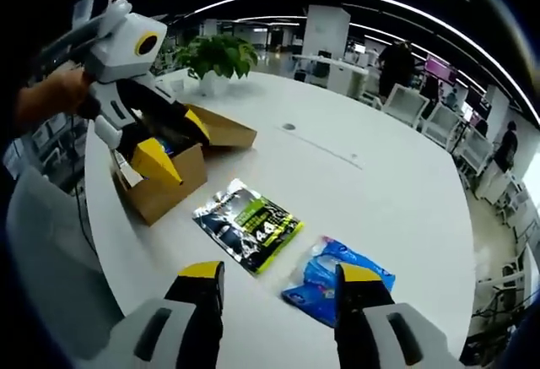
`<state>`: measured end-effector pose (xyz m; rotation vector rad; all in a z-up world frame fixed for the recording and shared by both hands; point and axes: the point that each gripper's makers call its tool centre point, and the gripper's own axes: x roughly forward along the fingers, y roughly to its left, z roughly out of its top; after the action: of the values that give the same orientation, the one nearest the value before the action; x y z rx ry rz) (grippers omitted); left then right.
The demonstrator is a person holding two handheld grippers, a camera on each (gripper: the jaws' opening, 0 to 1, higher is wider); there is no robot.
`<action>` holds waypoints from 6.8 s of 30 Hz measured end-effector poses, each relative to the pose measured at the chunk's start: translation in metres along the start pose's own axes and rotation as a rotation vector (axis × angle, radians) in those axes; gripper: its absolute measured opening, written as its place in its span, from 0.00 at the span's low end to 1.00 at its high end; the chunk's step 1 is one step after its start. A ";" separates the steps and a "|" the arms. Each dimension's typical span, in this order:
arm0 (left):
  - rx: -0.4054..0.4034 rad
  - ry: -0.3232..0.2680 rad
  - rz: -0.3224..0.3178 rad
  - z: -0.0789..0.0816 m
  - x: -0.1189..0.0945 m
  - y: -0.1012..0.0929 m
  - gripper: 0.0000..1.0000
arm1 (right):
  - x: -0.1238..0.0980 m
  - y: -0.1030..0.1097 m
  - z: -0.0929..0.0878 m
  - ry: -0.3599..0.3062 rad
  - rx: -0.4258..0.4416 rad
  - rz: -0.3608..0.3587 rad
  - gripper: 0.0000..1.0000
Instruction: Operate the shoe box by opening the lid, removing the specified soft item, and placing it in the target area until the item is outside and the box remains undamaged.
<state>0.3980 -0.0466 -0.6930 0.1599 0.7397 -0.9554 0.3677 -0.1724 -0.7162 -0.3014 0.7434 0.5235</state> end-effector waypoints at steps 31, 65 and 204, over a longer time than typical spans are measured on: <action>-0.146 -0.130 0.234 -0.058 -0.123 0.080 0.99 | 0.046 0.099 0.066 -0.048 -0.090 0.158 0.64; -0.189 -0.162 0.367 -0.135 -0.191 0.125 0.82 | 0.101 0.180 0.103 -0.082 -0.065 0.329 0.50; -0.278 0.228 0.518 -0.217 -0.152 0.213 0.13 | 0.212 0.249 0.085 0.111 0.142 0.275 0.00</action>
<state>0.4025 0.2771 -0.7986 0.2054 0.9733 -0.3388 0.4090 0.1448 -0.8260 -0.0965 0.9322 0.7142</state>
